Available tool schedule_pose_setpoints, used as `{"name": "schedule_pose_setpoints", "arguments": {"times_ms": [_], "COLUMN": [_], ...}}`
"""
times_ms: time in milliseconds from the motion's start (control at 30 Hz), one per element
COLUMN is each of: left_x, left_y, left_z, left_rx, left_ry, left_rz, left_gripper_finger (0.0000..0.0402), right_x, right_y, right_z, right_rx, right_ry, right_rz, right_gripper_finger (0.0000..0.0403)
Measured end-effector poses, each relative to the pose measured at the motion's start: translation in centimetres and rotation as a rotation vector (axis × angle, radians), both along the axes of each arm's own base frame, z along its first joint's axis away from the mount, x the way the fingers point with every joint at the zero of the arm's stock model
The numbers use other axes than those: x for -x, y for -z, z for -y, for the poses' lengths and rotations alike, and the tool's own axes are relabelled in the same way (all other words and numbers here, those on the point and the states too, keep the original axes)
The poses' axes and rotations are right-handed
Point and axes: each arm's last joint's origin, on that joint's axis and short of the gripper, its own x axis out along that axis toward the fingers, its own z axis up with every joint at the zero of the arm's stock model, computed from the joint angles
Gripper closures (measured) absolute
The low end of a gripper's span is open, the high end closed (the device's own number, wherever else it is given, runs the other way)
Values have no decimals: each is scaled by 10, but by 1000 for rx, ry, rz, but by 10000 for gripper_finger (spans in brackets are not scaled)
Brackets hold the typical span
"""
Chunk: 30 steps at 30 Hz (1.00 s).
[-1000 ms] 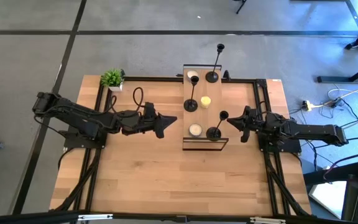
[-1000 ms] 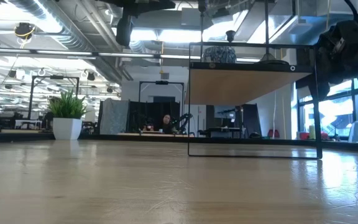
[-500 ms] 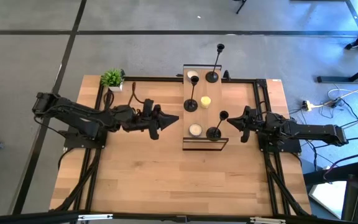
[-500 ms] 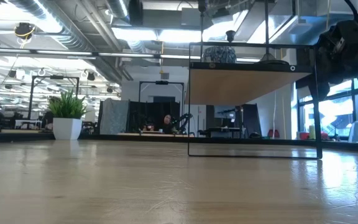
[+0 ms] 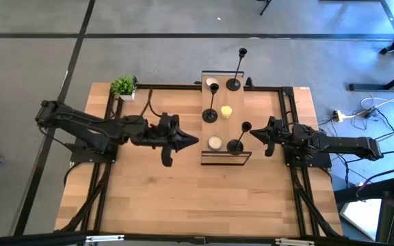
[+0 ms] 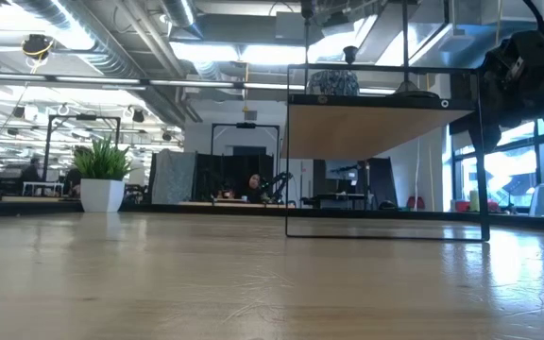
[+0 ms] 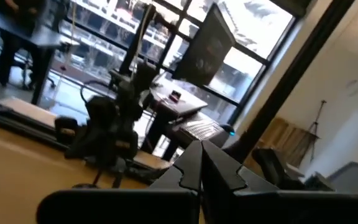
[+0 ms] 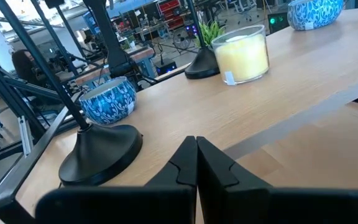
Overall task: Pick & Place candle stick holders
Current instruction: Return to Home Position
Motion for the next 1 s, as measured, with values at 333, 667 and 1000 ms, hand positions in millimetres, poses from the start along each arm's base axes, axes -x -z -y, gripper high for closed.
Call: {"name": "schedule_pose_setpoints", "arguments": {"times_ms": [333,667,1000], "left_x": [41,114,185], "left_y": [-29,-21,10], "left_z": [-3,-18,-34], "left_rx": [-127,-184,-210], "left_ry": [-133,-16,19], "left_rz": [-2,85,98], "left_gripper_finger": [400,400,400], "right_x": [0,0,0], "right_y": [0,0,0], "right_z": [0,0,0], "right_rx": [0,0,0], "right_ry": [0,1,1], "right_rz": [0,0,0], "right_gripper_finger": [403,403,403]}}
